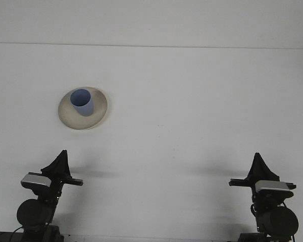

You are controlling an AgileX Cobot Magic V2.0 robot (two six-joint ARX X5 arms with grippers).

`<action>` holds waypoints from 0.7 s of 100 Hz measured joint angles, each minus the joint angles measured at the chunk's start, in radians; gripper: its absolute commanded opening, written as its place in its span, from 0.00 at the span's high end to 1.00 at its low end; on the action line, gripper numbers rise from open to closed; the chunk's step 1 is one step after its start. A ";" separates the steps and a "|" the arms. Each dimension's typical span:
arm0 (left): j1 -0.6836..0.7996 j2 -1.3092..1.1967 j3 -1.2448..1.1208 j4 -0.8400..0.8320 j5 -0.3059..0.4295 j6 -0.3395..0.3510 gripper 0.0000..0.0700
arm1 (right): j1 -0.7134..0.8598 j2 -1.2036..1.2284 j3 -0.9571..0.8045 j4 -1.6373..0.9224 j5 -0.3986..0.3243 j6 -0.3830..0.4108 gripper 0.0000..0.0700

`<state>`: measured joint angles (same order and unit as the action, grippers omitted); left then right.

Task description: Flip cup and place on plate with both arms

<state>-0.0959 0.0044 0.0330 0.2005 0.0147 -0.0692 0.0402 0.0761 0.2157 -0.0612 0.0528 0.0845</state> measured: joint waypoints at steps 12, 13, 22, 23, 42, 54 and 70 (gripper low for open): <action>0.000 0.000 0.000 0.000 0.000 0.000 0.98 | -0.024 -0.077 -0.056 0.005 0.000 0.000 1.00; 0.000 0.000 0.000 0.000 0.000 0.000 0.98 | -0.025 -0.077 -0.060 0.008 0.000 0.000 1.00; 0.000 0.000 0.000 -0.002 0.000 0.000 0.98 | -0.037 -0.073 -0.081 0.014 -0.001 0.000 1.00; 0.000 0.000 0.000 -0.002 0.000 0.000 0.98 | -0.038 -0.073 -0.084 0.014 -0.003 0.000 1.00; 0.000 0.000 0.000 -0.002 0.000 0.000 0.98 | -0.041 -0.073 -0.144 0.067 -0.010 0.000 1.00; 0.000 0.000 0.000 -0.002 0.000 0.000 0.98 | -0.041 -0.073 -0.183 0.083 -0.010 0.000 1.00; 0.000 0.000 0.000 -0.002 0.000 0.000 0.98 | -0.041 -0.073 -0.201 0.114 -0.011 0.000 1.00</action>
<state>-0.0959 0.0048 0.0334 0.1982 0.0147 -0.0692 -0.0010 0.0029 0.0147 0.0525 0.0422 0.0849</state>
